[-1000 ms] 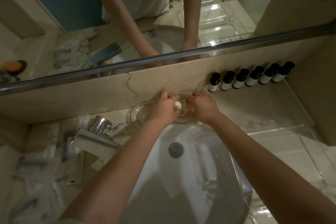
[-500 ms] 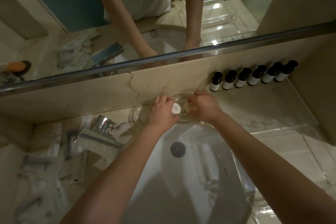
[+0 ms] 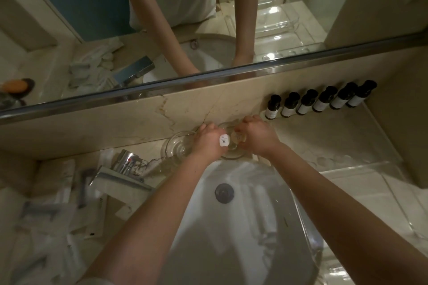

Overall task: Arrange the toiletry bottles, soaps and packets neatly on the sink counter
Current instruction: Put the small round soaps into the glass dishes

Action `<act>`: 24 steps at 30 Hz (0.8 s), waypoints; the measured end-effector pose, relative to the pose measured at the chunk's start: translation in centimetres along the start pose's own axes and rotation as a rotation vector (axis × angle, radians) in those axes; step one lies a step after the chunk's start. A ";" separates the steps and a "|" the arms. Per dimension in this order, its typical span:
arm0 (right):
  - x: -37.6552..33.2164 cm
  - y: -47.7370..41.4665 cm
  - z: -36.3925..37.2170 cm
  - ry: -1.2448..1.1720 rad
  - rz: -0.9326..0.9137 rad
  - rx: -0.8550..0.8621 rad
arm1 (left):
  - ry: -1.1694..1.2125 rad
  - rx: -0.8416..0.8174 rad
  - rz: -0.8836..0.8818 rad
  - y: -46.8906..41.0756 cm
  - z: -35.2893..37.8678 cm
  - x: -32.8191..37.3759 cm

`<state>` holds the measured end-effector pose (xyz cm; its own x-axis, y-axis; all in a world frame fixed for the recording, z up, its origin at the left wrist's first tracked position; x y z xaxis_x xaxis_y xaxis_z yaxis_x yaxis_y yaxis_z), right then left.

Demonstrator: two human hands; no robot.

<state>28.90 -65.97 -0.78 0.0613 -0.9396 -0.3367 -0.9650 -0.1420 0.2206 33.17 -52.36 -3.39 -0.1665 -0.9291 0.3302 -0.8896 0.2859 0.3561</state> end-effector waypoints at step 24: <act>-0.3 1.3 -0.3 -0.046 0.020 0.086 | 0.061 0.024 -0.040 1.5 -1.8 -0.1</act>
<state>27.67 -65.94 -0.07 0.0321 -0.9262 -0.3756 -0.9844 -0.0943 0.1485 32.58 -51.41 -1.34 -0.1052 -0.9233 0.3694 -0.9052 0.2427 0.3488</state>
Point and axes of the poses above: each hand's wrist, its own y-axis away from the middle knuckle, its own z-axis out of the palm, x = y × z, the point moved 2 cm from there along -y, towards the middle knuckle, and after that the axes turned 11 degrees about -z, right-handed, at the moved point
